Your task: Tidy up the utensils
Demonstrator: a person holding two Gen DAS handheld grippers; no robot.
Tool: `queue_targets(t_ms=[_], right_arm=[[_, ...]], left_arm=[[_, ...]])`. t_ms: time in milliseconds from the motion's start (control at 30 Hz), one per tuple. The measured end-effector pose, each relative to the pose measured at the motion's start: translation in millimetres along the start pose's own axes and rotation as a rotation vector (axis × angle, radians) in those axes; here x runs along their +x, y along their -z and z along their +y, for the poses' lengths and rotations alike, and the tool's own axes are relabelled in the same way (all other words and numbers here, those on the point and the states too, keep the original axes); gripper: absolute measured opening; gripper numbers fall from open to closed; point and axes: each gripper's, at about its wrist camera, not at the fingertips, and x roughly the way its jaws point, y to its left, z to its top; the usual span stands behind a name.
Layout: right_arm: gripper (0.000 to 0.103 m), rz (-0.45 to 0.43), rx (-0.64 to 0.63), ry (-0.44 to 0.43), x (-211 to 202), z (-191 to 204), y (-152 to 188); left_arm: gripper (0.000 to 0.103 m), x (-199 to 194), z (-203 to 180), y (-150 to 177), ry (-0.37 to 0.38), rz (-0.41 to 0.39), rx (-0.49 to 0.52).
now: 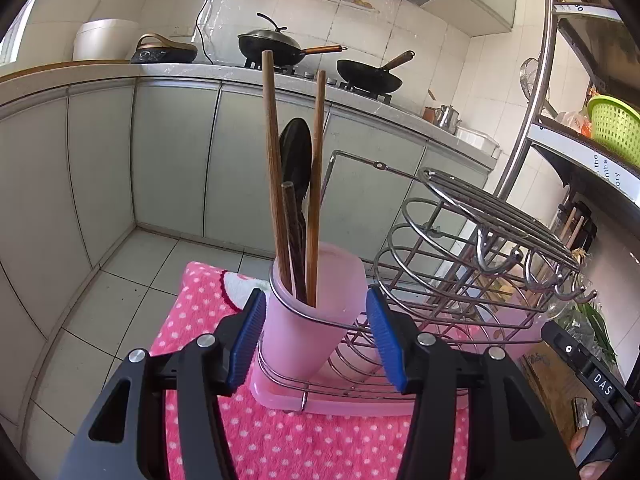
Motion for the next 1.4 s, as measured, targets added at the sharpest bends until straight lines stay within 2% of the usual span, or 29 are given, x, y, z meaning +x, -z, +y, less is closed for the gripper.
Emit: queue_targets(t_ms=[500,600,767,967,1133,1400], right_arm=[[0.042,-0.012,0.03,0.031,-13.1,-5.8,4.9],[0.05,-0.007,0.033,0.039,-17.5,-4.4,9.7],[0.052,-0.003,0.02,0.05,-26.8,2.7,19.6],[0.053,0.005,-0.019,0.056,-37.2,18.9,34.9],[0.053,0.002,-0.109,0.078,-44.8,40.8,44.2],[0.054,-0.023,-0.161,0.068,-61.4,64.3,47.7]], left_arm=[[0.052,-2.3,-3.8,3.7,-0.02,0.02,0.01],[0.052,-8.0,-5.0,5.8,-0.023,0.02,0.017],[0.052,-19.6,-8.3,10.6,-0.026,0.017,0.032],[0.052,-33.2,-9.8,20.7,-0.015,0.036,0.03],[0.052,-43.4,-9.1,30.9,-0.001,0.057,0.021],[0.052,-69.0,-20.3,41.2,0.014,0.025,0.062]])
